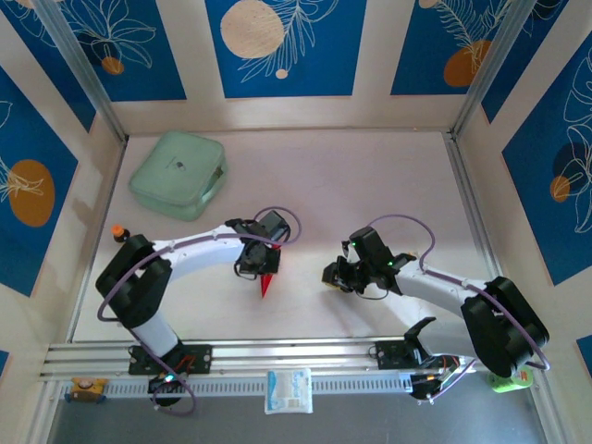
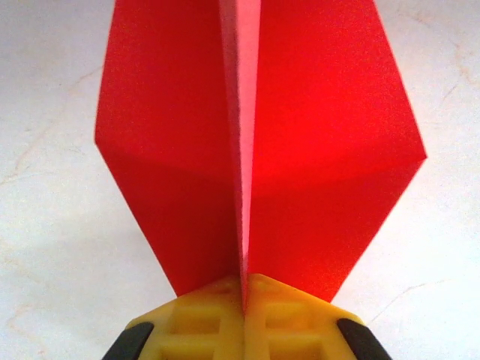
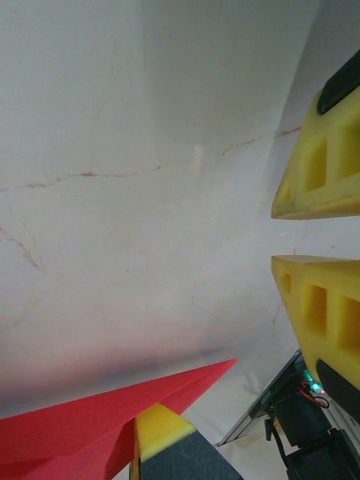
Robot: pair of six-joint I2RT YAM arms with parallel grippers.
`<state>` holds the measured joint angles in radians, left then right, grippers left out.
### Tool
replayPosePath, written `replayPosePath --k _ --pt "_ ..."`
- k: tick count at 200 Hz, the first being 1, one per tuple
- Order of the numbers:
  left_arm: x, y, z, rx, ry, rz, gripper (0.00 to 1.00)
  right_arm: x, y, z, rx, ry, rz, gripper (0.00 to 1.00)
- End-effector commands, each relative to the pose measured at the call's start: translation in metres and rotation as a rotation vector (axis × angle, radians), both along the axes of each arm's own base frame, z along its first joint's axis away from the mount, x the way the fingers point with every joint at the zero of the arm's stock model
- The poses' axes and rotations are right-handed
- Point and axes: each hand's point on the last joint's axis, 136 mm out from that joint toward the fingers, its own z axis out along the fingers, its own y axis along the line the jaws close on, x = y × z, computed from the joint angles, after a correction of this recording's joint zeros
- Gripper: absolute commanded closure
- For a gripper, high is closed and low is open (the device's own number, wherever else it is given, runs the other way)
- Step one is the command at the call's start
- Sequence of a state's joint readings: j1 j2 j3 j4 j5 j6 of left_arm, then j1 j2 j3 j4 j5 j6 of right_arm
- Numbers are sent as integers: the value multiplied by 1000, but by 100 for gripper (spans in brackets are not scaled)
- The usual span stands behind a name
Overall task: Fold a paper plane with a square sheet of paper (pick it up from the middle)
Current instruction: Turn over a paper plane at the center of the table, then move the paper plane to the center of the table.
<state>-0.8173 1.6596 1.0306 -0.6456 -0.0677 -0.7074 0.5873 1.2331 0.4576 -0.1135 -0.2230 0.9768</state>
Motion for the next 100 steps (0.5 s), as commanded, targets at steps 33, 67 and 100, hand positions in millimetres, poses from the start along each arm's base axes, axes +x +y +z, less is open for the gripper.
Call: replayPosePath --k 33,67,100 --pt "-7 -6 -7 20 51 -32 97 2 4 8 4 -15 19 79" --pt "-8 -7 -9 18 58 -34 94 3 4 9 4 -15 20 79" --pt "-8 -8 -10 20 60 -35 90 3 4 9 5 -11 20 79"
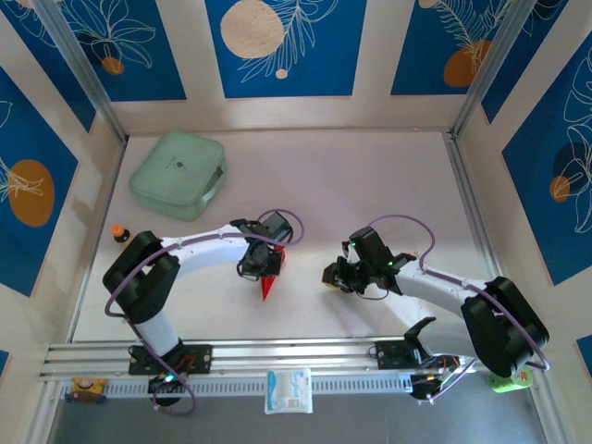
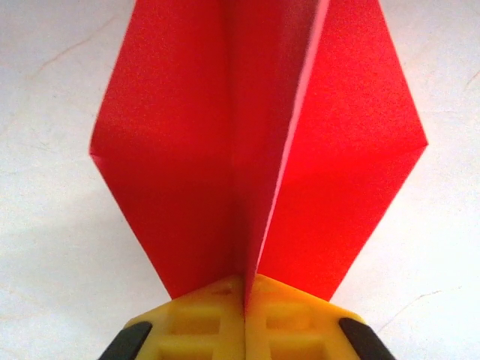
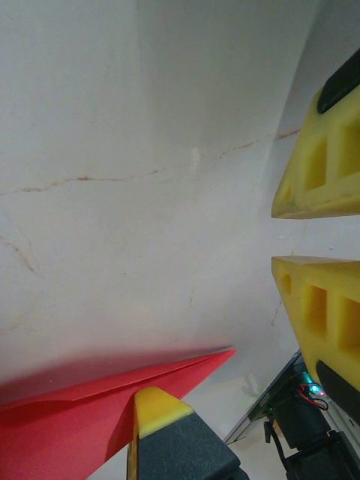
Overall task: Fold a paper plane with a square sheet of paper (pick it up from the middle)
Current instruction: Move the paper plane to the center of the table.
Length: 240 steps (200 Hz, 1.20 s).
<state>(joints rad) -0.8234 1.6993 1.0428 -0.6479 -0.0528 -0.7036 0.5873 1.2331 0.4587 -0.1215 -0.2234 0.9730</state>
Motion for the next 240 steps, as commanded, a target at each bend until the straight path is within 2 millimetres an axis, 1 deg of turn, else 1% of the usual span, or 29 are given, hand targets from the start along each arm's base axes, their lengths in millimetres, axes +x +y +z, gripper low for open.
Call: replayPosePath --k 1,117,180,204,226,240 --pt "-5 -4 -1 8 29 -22 90 4 5 9 9 -14 18 79" --pt "-6 -6 -11 11 46 -27 86 2 4 6 8 -1 18 79" --pt "-11 4 -29 89 61 -23 80 2 4 8 11 -7 16 79" --pt "-11 3 -31 101 58 -19 77 3 1 10 9 -16 12 79" --pt "-6 -2 -30 101 48 -3 75 4 -2 13 12 -24 5 79" --pt "-2 -5 -30 110 39 15 71 6 -6 16 12 -34 -1 79"
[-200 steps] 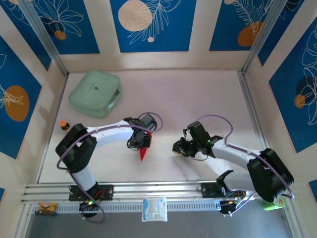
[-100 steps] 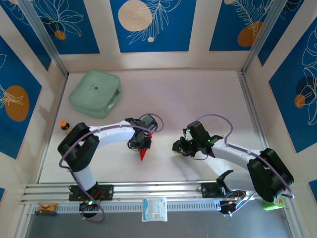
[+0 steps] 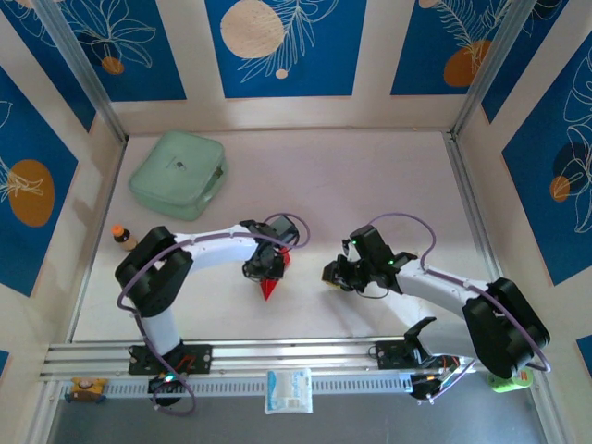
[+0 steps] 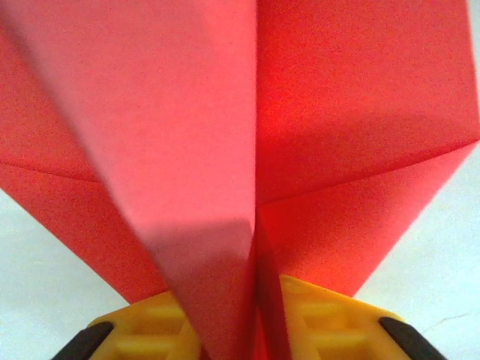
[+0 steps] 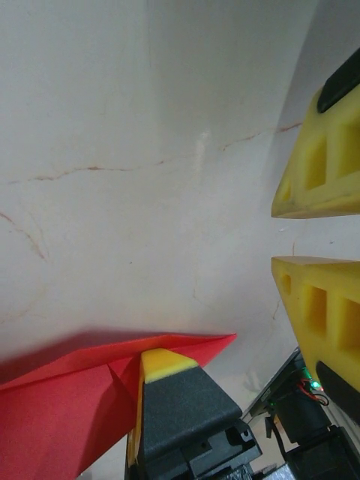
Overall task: Fold a paper plane with a square sheet of paper (pick it up from the middle)
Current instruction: Move the paper plane to the center of the table.
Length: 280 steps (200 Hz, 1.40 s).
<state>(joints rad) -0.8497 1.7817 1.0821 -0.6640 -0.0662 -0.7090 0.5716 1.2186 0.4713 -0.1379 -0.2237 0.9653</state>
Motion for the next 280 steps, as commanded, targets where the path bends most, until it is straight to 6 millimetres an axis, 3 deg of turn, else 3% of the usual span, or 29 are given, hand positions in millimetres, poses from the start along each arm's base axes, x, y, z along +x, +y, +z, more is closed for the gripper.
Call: replayPosePath --k 1,52,126,248,280 --pt "1 1 -14 58 6 35 71 1 -4 11 8 -21 7 79" --pt "15 -20 -20 40 -8 141 65 6 -16 23 33 -54 -18 77" --pt "16 -33 -17 54 -13 168 59 6 -25 30 74 -67 -34 76" --pt "31 -41 58 -60 -143 178 54 11 -43 50 40 -154 -79 70" --pt "35 -41 89 -134 -213 174 52 19 -53 68 -10 -240 -93 54"
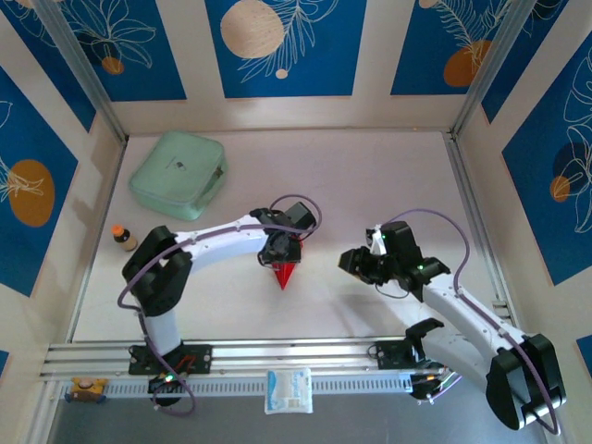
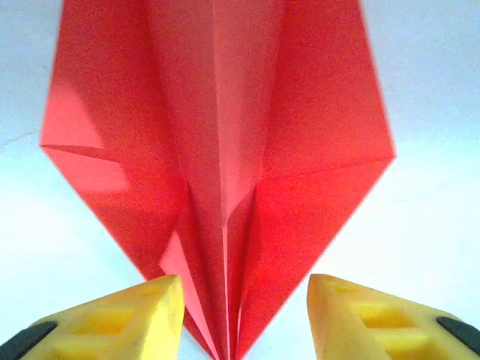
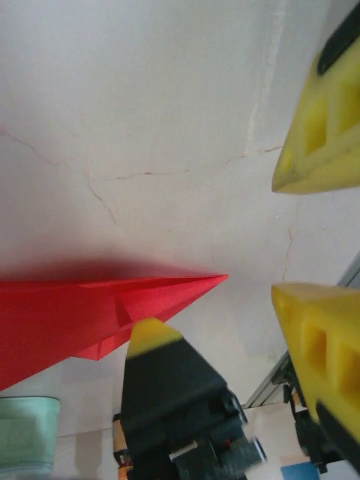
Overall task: Fold a paper plane with a square sheet of paper (pick it up from the middle)
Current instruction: Move the paper plane to the center of the table, then reset both arms
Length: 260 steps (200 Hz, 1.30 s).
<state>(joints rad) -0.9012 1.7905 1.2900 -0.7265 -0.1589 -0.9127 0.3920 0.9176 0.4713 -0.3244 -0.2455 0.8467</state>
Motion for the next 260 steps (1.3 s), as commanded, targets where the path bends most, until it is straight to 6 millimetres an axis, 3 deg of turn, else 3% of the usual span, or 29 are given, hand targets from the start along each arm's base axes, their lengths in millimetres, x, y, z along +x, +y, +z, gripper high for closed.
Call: replayPosePath --k 1,32,65,81,97,143,155,172,185,217,233,260 --pt "3 2 36 -46 -83 8 52 8 -10 20 -53 -70 -17 54" --pt "15 30 76 -37 -287 -15 45 34 -47 50 -254 -238 -132 47" --pt "33 98 100 95 -482 -11 27 74 -97 67 -557 -499 -253 30" --pt "41 140 104 173 -540 20 13 92 -124 60 -716 -586 -325 30" --pt "50 184 107 276 -619 52 0 106 -134 55 -826 -663 -290 29" --pt "70 261 90 339 -721 142 0 140 -138 5 -820 -640 -205 27" --pt "78 268 80 333 -738 152 0 151 -134 1 -818 -680 -185 25" --pt "90 256 68 335 -791 36 0 166 -129 3 -808 -735 -152 24" --pt "95 258 63 356 -793 36 0 175 -122 10 -777 -816 -125 24" --pt "111 259 56 328 -878 56 0 181 -105 11 -661 -931 -32 25" --pt "117 253 62 290 -977 43 0 181 -110 10 -646 -928 -56 24" --pt "125 249 48 307 -977 -34 0 179 -123 3 -618 -944 -118 23"
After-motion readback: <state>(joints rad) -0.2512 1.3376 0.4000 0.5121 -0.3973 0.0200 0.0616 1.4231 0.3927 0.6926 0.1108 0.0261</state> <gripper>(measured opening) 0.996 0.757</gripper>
